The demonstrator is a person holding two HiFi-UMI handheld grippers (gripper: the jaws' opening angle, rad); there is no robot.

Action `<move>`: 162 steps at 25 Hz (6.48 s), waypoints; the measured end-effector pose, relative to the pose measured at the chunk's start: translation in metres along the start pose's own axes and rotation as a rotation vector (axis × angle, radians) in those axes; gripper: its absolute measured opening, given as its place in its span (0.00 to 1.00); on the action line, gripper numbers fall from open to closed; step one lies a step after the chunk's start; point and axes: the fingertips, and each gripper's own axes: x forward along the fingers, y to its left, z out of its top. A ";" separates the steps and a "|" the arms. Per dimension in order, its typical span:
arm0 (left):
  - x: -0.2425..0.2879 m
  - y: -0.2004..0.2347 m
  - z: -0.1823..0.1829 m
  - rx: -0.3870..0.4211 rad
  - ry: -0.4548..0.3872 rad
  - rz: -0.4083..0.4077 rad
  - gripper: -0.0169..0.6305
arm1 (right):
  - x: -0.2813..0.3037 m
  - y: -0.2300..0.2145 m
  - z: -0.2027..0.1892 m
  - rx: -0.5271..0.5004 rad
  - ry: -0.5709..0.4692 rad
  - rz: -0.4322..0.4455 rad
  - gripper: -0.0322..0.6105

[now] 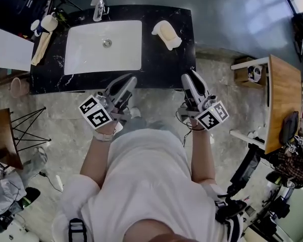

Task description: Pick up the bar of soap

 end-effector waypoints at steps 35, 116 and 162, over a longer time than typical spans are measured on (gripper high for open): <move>0.033 0.060 -0.001 0.068 -0.131 0.385 0.04 | 0.182 -0.213 -0.089 -0.653 0.727 -0.099 0.46; 0.046 0.042 0.009 0.046 -0.118 0.249 0.04 | 0.131 -0.033 0.077 0.205 0.209 0.455 0.46; 0.131 -0.028 0.017 0.083 -0.008 -0.092 0.04 | -0.031 -0.026 0.144 0.346 -0.184 0.468 0.46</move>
